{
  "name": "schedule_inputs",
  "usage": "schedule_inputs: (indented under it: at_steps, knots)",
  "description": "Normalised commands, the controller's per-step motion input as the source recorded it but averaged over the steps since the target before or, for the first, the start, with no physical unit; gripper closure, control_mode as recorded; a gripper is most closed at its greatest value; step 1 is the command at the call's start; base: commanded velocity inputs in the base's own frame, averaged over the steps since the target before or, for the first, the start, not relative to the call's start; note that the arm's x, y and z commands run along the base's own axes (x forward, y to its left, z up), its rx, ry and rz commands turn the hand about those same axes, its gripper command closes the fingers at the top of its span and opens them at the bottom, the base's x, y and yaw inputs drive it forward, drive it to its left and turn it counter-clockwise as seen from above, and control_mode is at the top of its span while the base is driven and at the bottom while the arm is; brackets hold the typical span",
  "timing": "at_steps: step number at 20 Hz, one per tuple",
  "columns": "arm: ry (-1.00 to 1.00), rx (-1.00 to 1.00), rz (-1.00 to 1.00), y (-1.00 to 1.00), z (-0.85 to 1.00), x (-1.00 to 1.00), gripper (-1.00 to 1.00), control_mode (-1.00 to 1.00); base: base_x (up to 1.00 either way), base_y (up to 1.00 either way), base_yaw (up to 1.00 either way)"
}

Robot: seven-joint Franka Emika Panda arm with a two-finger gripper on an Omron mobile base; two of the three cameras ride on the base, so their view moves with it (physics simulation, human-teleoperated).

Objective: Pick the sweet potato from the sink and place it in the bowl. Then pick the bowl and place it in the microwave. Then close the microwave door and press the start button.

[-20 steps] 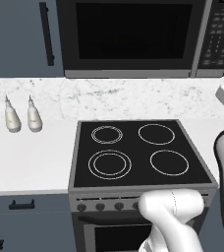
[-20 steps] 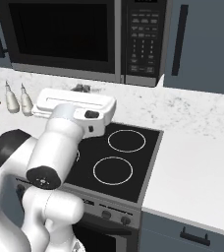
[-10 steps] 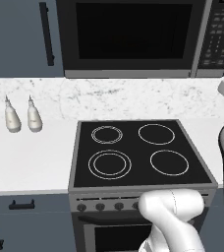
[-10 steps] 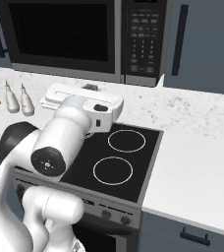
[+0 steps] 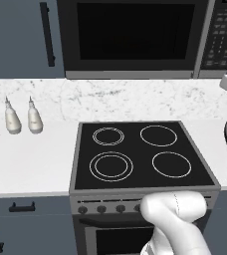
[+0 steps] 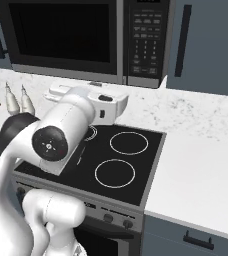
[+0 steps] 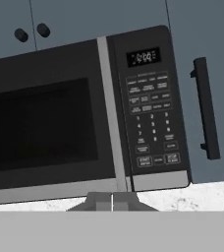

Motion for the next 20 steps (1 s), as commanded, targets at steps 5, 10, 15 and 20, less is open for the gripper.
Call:
schedule_inputs:
  at_steps: [5,10,15,20]
  knots:
    - [0.0,-0.01,0.0,-0.15,0.0,0.12,1.0,-1.0,0.0,0.0,0.0]
    - [0.0,-0.01,0.0,-0.09,-0.02,0.03,1.0,-1.0,0.0,0.0,0.0]
    - [0.0,-0.02,0.0,0.0,-0.03,0.03,1.0,-1.0,0.0,0.0,0.0]
    - [0.0,-0.02,0.0,0.0,0.0,0.14,1.0,-1.0,0.0,0.0,0.0]
